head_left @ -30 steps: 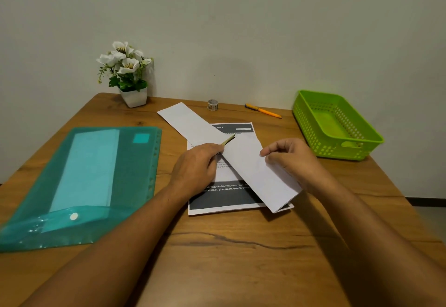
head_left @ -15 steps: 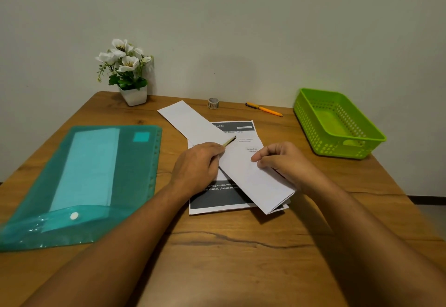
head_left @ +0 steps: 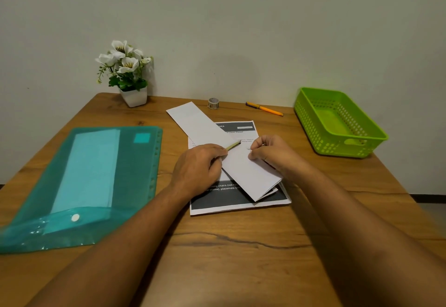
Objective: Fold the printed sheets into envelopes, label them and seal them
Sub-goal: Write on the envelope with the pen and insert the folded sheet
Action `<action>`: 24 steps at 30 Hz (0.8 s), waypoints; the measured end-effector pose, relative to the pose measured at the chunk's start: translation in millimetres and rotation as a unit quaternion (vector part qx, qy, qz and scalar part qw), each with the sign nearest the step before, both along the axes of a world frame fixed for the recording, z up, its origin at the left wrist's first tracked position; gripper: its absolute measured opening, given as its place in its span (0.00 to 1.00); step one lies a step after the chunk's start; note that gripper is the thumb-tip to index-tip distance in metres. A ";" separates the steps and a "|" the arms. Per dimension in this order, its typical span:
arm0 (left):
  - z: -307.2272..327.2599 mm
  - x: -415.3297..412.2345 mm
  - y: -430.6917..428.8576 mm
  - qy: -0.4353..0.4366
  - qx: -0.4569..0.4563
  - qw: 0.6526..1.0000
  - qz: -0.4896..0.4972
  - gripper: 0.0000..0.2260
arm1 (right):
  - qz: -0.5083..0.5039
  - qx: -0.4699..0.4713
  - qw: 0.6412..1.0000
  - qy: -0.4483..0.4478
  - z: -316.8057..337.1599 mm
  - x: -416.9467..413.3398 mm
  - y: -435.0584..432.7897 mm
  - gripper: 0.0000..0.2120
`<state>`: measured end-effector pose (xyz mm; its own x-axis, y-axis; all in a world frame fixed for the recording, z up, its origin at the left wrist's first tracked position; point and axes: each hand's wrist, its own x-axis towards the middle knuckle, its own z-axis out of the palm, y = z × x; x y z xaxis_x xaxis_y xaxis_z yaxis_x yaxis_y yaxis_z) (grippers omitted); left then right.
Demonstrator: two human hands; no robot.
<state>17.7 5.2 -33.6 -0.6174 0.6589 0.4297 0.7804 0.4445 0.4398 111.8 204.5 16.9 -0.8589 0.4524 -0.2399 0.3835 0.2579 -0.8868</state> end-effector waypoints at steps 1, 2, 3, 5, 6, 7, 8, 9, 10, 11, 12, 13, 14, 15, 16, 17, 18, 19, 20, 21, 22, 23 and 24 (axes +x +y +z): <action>0.7 0.5 0.0 0.000 0.001 1.000 0.000 0.13 | -0.005 0.005 1.000 -0.004 -1.3 -4.0 -0.5 0.08; 1.6 1.2 -0.1 -0.001 0.001 1.000 0.001 0.13 | -0.009 0.007 1.000 -0.007 -2.7 -7.8 -1.3 0.09; 2.4 1.8 -0.1 -0.001 0.000 1.000 0.001 0.13 | -0.015 0.006 1.000 -0.010 -4.1 -11.9 -1.9 0.10; 3.8 3.2 -0.3 -0.001 -0.001 1.000 0.000 0.13 | -0.026 0.007 1.000 -0.016 -4.9 -18.3 -4.4 0.12; 4.5 3.8 -0.5 -0.001 0.000 1.000 -0.001 0.13 | -0.028 0.008 0.999 -0.017 -5.1 -21.2 -5.4 0.12; 4.7 3.9 -0.6 -0.003 0.003 1.000 -0.002 0.13 | -0.028 0.009 0.999 -0.016 -5.7 -24.2 -5.8 0.12; 5.1 4.1 -0.8 -0.005 0.005 1.000 -0.003 0.13 | -0.025 0.009 1.000 -0.014 -5.8 -26.5 -6.5 0.11; 5.3 4.2 -0.8 -0.006 0.005 1.000 -0.002 0.13 | -0.022 0.007 1.000 -0.013 -5.6 -28.2 -7.2 0.11; 5.3 4.2 -0.9 -0.006 0.004 1.000 -0.001 0.13 | -0.021 0.003 1.000 -0.014 -5.5 -29.1 -7.0 0.11; 5.0 3.9 -0.8 -0.004 0.003 1.000 0.000 0.13 | -0.018 0.001 1.000 -0.017 -6.2 -29.6 -6.0 0.12; 4.8 3.5 -0.7 -0.002 0.002 1.000 0.001 0.12 | -0.012 0.000 1.000 -0.025 -6.1 -28.5 -4.6 0.14; 4.3 2.9 -0.4 -0.001 0.001 1.000 0.002 0.12 | -0.003 0.003 0.999 -0.036 -5.3 -25.9 -2.7 0.15; 4.0 2.6 -0.2 0.000 -0.001 1.000 0.003 0.12 | 0.008 0.008 0.999 -0.052 -3.6 -21.7 -0.8 0.16; 3.6 2.0 0.0 0.001 -0.002 1.000 0.005 0.11 | 0.021 0.016 0.997 -0.069 -1.9 -17.0 2.1 0.16; 3.3 1.4 0.4 0.000 -0.002 1.000 0.007 0.11 | 0.036 0.025 0.995 -0.085 -1.1 -11.6 5.9 0.15; 3.1 0.7 0.8 -0.001 0.000 1.000 0.012 0.10 | 0.051 0.030 0.994 -0.096 -0.6 -5.9 9.7 0.15; 3.2 0.5 1.0 -0.004 0.002 1.000 0.018 0.10 | 0.060 0.028 0.992 -0.103 -0.9 0.0 13.3 0.14; 3.1 0.7 1.2 -0.007 0.004 1.000 0.025 0.09 | 0.066 0.021 0.992 -0.106 -1.3 5.3 16.5 0.14; 3.0 0.9 1.3 -0.010 0.006 0.999 0.032 0.09 | 0.069 0.011 0.992 -0.107 -2.2 9.8 19.4 0.14; 2.8 0.9 1.6 -0.014 0.009 0.999 0.039 0.09 | 0.069 0.000 0.992 -0.107 -3.5 13.1 21.8 0.15; 2.9 1.3 1.7 -0.020 0.012 0.999 0.044 0.08 | 0.068 -0.010 0.992 -0.107 -4.3 15.2 23.3 0.15; 2.4 1.4 2.0 -0.026 0.016 0.998 0.049 0.08 | 0.067 -0.016 0.992 -0.104 -4.5 16.2 23.5 0.15; 2.1 2.0 2.0 -0.033 0.019 0.998 0.053 0.07 | 0.067 -0.018 0.993 -0.100 -4.2 16.2 22.1 0.15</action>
<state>19.7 7.2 -31.5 -0.7099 0.5725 0.4103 0.6994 0.5045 0.5063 127.9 226.6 12.7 -0.8442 0.3258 -0.4257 0.5176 0.2886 -0.8055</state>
